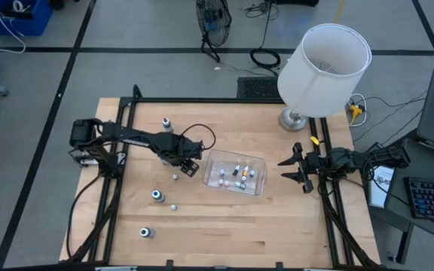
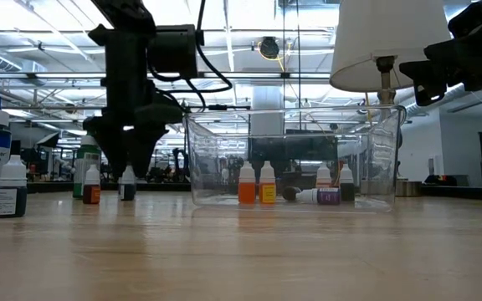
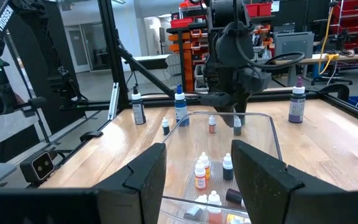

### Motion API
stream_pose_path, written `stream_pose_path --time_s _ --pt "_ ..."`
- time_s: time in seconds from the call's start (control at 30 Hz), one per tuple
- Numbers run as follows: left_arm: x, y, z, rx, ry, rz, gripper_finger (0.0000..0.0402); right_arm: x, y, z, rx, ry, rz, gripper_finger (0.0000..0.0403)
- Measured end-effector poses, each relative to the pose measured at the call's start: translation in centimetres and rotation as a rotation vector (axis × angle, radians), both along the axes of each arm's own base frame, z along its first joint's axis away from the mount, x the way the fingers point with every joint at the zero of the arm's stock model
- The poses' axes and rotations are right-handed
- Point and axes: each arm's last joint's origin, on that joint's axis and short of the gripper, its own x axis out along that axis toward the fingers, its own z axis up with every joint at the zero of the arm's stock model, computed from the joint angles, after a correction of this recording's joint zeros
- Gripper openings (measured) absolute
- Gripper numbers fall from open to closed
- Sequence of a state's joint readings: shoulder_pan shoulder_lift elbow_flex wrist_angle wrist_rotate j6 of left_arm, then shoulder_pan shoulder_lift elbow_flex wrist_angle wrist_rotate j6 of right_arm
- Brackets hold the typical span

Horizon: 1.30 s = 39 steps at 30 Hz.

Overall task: Pick & Place food coloring
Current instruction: Put the small black food coloring bottle into the transparent bin

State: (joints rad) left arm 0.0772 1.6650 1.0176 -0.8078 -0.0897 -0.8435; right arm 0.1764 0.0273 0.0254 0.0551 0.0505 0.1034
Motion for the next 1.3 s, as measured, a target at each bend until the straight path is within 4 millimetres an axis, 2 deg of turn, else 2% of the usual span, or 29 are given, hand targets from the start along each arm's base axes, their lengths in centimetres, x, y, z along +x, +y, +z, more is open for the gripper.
stream_pose_path --time_s 0.3,0.73,1.3 --pt "-0.02 -0.05 -0.01 -0.009 0.003 -0.018 0.0249 0.0 0.0 0.0 0.0 0.0 0.0 0.0169" --pt "-0.01 -0.1 -0.02 -0.003 0.002 -0.014 0.0192 0.0 0.0 0.0 0.0 0.0 0.0 0.0169" --pt "0.01 -0.32 -0.07 0.015 0.003 -0.007 0.0189 0.0 0.0 0.0 0.0 0.0 0.0 0.0169"
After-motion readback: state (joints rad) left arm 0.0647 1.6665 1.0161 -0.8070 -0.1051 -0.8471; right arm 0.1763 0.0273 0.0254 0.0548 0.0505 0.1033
